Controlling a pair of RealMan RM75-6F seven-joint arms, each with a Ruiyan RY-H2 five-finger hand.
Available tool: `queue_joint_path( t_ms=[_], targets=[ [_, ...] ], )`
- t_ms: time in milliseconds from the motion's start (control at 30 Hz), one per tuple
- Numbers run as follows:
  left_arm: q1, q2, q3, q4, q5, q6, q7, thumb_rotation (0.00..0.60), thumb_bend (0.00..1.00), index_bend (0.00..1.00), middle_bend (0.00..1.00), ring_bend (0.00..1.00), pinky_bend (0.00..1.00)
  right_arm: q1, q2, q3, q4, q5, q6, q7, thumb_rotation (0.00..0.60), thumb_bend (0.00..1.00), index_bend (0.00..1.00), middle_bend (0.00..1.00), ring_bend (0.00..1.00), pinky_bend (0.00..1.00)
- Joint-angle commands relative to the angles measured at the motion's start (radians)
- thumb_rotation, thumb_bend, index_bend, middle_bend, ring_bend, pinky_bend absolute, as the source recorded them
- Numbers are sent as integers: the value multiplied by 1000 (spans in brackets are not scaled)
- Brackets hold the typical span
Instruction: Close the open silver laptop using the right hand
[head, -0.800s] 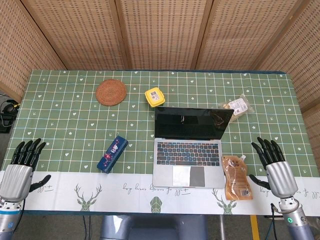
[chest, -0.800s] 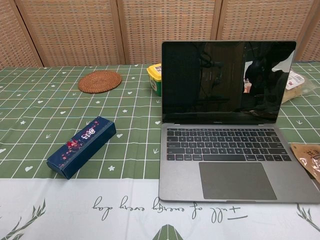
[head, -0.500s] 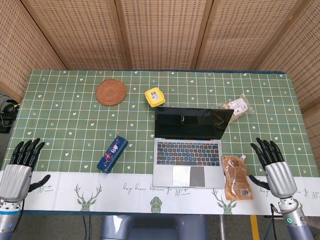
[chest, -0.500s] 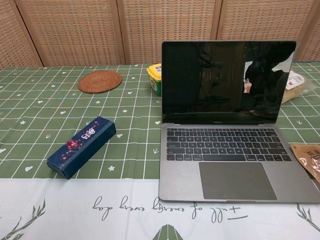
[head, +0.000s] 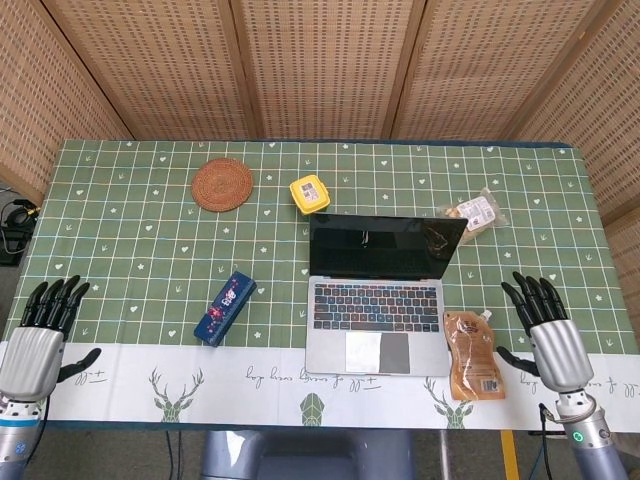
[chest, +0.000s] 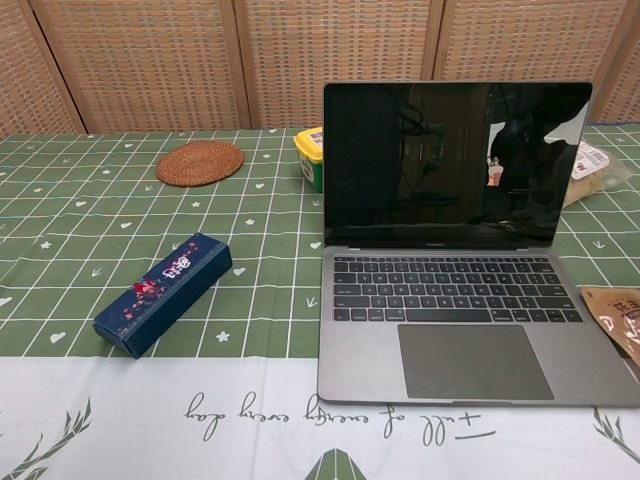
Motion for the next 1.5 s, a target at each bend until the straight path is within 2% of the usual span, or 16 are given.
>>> queue_joint_path(
  t_ms=[33,100,167,267,433,567,667,833,967,1200,1500],
  targets=[
    [0,1,0,-2,0,1,-1,600,134,0,0,0,0,14,12,10,-19,2,-14,-19,600,331,0,0,0,0],
    [0,3,-1,-2,-1,1,-3,600,134,0,0,0,0,30,24,22,-45,0,-25,-42,600,412,0,0,0,0],
    [-1,3,-2,-3,-4,-2,-4,600,134,0,0,0,0,66,49,50,-107,10,-62,-80,600,552,0,0,0,0],
    [-3,4,-3,-3,-9,-8,-6,600,134,0,0,0,0,111,90,86,-210,54,-140,-138,600,704,0,0,0,0],
    [-5,10,-7,-6,-17,-14,-14,600,134,0,0,0,0,184,130,145,-326,139,-259,-240,600,874,0,0,0,0],
    [-7,15,-12,-7,-26,-20,-20,600,134,0,0,0,0,254,143,202,-395,248,-365,-343,600,988,0,0,0,0],
    [-8,18,-16,-7,-34,-21,-24,600,134,0,0,0,0,292,142,232,-419,316,-415,-399,600,1000,0,0,0,0],
    [-11,24,-23,-7,-51,-32,-39,600,134,0,0,0,0,384,135,300,-450,506,-505,-535,600,1000,0,0,0,0],
    [-16,26,-25,-8,-61,-46,-44,600,134,0,0,0,0,457,130,330,-448,653,-554,-642,600,1000,0,0,0,0],
    [-23,27,-28,-9,-73,-63,-44,600,133,0,0,0,0,545,113,327,-445,808,-573,-775,600,1000,13,0,0,0],
    [-29,29,-24,-8,-81,-84,-47,600,134,0,0,0,0,618,74,291,-434,911,-554,-857,600,1000,61,0,0,0]
  ],
)
